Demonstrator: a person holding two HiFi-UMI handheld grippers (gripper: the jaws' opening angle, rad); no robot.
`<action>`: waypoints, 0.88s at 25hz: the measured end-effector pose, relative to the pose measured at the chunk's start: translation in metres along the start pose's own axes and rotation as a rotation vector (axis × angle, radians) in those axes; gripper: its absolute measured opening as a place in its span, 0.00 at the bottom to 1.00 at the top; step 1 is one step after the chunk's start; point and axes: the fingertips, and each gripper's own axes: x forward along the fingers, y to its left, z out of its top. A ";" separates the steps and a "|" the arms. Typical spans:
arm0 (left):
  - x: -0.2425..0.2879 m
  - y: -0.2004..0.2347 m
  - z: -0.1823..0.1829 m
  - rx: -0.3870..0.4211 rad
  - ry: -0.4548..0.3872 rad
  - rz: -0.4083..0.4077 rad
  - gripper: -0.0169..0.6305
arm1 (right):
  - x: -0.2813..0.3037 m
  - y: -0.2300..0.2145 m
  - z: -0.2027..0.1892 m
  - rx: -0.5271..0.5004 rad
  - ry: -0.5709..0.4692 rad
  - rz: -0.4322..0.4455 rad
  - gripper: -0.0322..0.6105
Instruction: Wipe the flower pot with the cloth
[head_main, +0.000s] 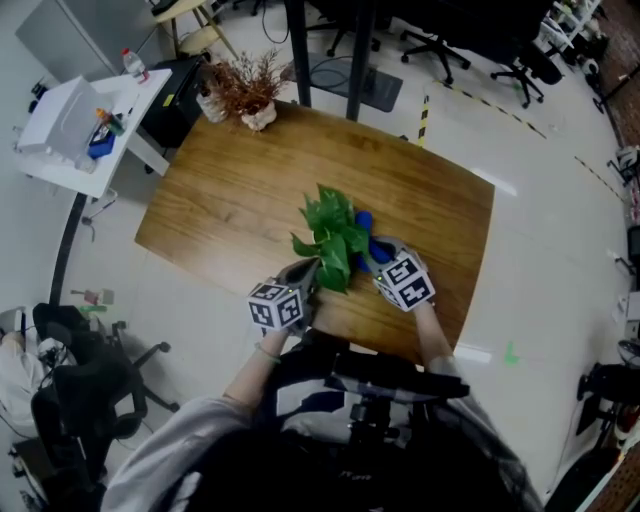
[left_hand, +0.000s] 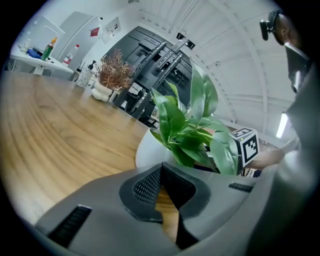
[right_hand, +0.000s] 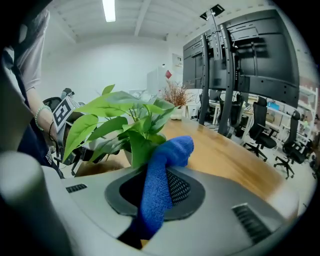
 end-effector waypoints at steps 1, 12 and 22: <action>0.000 0.001 0.001 -0.001 -0.002 0.002 0.04 | 0.003 0.004 -0.001 -0.003 0.008 0.010 0.16; -0.001 0.046 0.034 -0.023 -0.064 0.053 0.04 | 0.026 0.071 -0.026 -0.052 0.089 0.131 0.16; -0.008 0.051 0.037 -0.044 -0.077 0.057 0.04 | 0.016 0.063 -0.027 -0.013 0.089 0.110 0.16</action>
